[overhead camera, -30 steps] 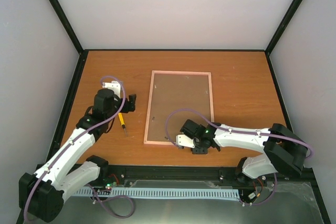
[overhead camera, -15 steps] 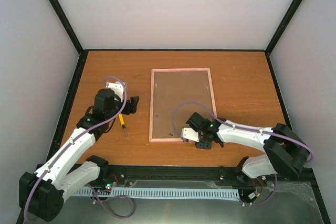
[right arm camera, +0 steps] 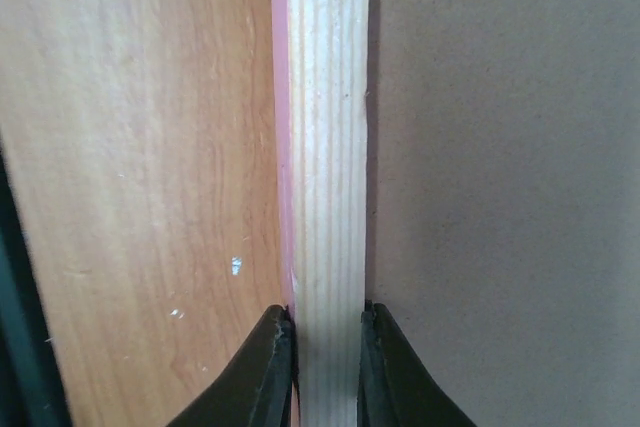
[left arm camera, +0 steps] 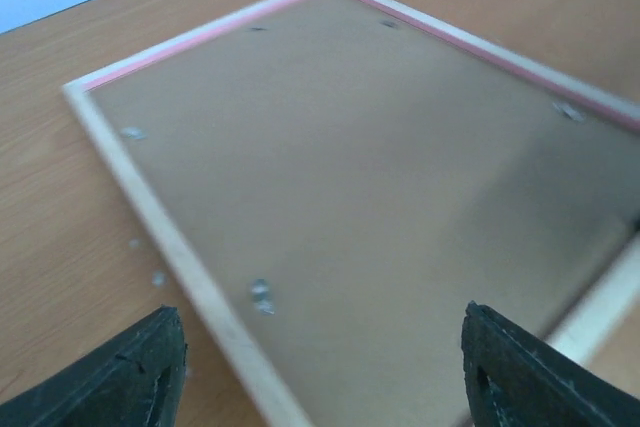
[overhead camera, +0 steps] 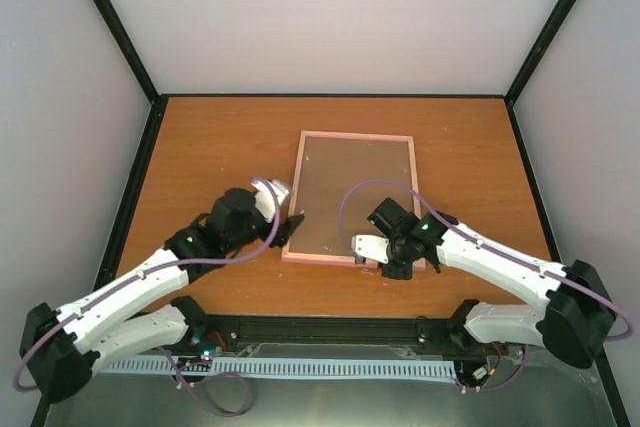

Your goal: Take the photo out of the frame

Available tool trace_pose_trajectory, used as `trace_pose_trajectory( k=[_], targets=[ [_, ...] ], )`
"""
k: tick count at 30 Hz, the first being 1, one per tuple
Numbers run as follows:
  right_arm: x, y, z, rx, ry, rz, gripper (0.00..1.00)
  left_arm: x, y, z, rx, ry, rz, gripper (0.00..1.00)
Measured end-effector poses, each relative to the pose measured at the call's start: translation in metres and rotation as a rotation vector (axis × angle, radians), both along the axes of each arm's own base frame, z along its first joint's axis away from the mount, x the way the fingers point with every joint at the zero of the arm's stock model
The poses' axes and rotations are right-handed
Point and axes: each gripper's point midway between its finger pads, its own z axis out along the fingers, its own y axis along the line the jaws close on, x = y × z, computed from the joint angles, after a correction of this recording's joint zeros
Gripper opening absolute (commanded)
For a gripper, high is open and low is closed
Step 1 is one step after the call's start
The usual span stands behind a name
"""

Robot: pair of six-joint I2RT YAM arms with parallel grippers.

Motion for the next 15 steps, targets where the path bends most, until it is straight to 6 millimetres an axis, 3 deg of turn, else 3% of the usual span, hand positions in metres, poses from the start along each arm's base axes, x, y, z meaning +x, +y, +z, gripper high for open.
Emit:
trace_pose_trajectory(
  k=[3, 7, 15],
  targets=[
    [-0.002, 0.002, 0.022, 0.042, 0.005, 0.001, 0.03, -0.034, -0.032, 0.001, 0.067, -0.035, -0.154, 0.76],
    [-0.011, -0.003, 0.033, 0.047, 0.034, 0.009, 0.03, -0.068, -0.051, 0.01, 0.104, -0.086, -0.297, 0.76],
    [-0.018, -0.008, 0.054, 0.067, 0.066, 0.007, 0.03, -0.092, -0.073, 0.048, 0.112, -0.158, -0.415, 0.73]
  ],
)
